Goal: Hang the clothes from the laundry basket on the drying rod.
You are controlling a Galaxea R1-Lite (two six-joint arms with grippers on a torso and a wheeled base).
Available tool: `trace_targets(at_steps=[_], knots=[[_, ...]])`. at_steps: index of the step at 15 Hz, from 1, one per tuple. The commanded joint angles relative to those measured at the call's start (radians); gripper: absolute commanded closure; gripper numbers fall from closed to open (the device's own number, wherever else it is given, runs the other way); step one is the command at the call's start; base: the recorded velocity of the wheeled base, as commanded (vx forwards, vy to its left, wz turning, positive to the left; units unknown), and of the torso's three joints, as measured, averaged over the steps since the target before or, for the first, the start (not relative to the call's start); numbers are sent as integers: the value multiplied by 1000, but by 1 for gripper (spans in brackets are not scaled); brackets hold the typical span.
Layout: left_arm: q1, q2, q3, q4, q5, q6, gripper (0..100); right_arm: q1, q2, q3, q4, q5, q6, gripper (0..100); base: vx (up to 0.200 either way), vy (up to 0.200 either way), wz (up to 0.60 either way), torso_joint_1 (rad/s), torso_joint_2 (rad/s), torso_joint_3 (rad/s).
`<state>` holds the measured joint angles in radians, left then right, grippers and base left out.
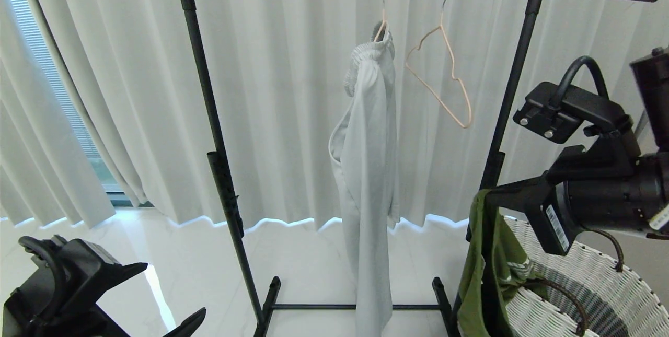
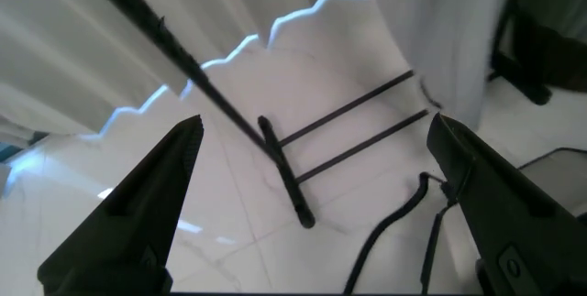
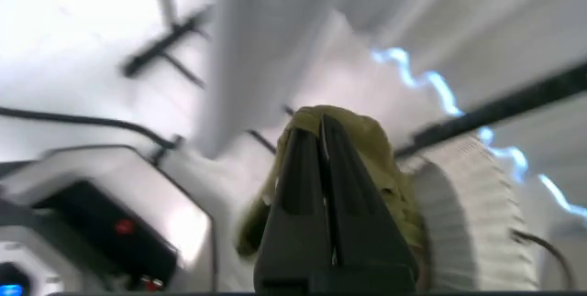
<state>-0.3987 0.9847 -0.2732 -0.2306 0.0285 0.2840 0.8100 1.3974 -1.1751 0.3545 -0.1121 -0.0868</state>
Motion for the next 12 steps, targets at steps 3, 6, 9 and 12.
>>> trace_targets(at_steps=[3, 6, 9, 12], knots=[[-183, 54, -100, -1, -35, -106, 0, 123, 35, -1, -88, 0, 50, 100, 0, 0, 0, 0, 0, 0], [-381, 149, -216, -1, -36, -243, 0, 158, 41, -1, -140, 2, 61, 100, 0, 0, 0, 0, 0, 0], [-539, 298, -294, -3, -39, -407, 0, 213, 49, 2, -192, 5, 114, 100, 0, 0, 0, 0, 0, 0], [-572, 419, -379, -4, -65, -528, 0, 229, 48, -1, -201, 5, 119, 100, 0, 0, 0, 0, 0, 0]])
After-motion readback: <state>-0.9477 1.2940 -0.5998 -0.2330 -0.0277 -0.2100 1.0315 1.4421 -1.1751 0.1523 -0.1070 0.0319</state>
